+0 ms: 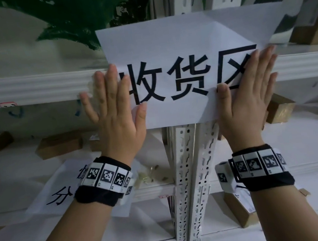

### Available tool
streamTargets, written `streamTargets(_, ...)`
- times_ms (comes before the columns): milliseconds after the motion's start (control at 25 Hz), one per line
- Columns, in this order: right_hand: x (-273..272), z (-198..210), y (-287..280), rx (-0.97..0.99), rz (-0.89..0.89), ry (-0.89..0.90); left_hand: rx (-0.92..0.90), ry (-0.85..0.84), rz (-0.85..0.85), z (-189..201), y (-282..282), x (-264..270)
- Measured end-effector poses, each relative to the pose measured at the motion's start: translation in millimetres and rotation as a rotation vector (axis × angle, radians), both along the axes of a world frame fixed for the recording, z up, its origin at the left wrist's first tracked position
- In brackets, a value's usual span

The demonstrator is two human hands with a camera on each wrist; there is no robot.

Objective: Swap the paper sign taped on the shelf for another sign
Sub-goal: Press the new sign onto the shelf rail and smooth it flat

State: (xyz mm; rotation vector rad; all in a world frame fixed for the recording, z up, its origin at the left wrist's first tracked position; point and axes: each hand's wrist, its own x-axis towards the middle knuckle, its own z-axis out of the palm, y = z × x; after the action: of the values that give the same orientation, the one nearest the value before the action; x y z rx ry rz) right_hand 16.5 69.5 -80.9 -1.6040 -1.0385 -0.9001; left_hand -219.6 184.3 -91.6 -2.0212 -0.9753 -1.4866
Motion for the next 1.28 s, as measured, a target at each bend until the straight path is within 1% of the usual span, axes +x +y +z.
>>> streamTargets(120, -7, 0, 4, 0.031, 0.031, 0.037, -0.039, -0.124, 0.044, 2, -16, 20)
streamTargets(240, -13, 0, 7, 0.053, 0.032, 0.061, -0.041, -0.217, -0.051, 7, -22, 32)
streamTargets(320, -14, -1, 7, 0.051, -0.007, 0.058, -0.04, -0.252, -0.06, 11, -21, 37)
streamTargets(440, -12, -6, 4, 0.035, -0.054, 0.062, -0.071, -0.237, 0.004, 12, -20, 41)
streamTargets(640, 1, -6, 2, 0.002, -0.175, 0.018, -0.068, -0.18, 0.039, 11, -14, 33)
streamTargets(760, 8, -6, 0, -0.02, -0.215, -0.012, -0.066, -0.123, 0.102, 10, -4, 20)
streamTargets(920, 15, -7, 0, -0.002, -0.265, -0.044, -0.041, -0.051, 0.178, 9, 16, -8)
streamTargets(1040, 16, -6, 1, 0.01, -0.289, -0.025, -0.05, -0.016, 0.21, 8, 18, -16)
streamTargets(1160, 10, 0, 0, 0.0, -0.223, 0.058, -0.102, -0.055, 0.206, 11, 7, -9)
streamTargets(1280, 1, 7, 1, 0.016, -0.082, 0.144, -0.164, -0.142, 0.158, 14, -12, 0)
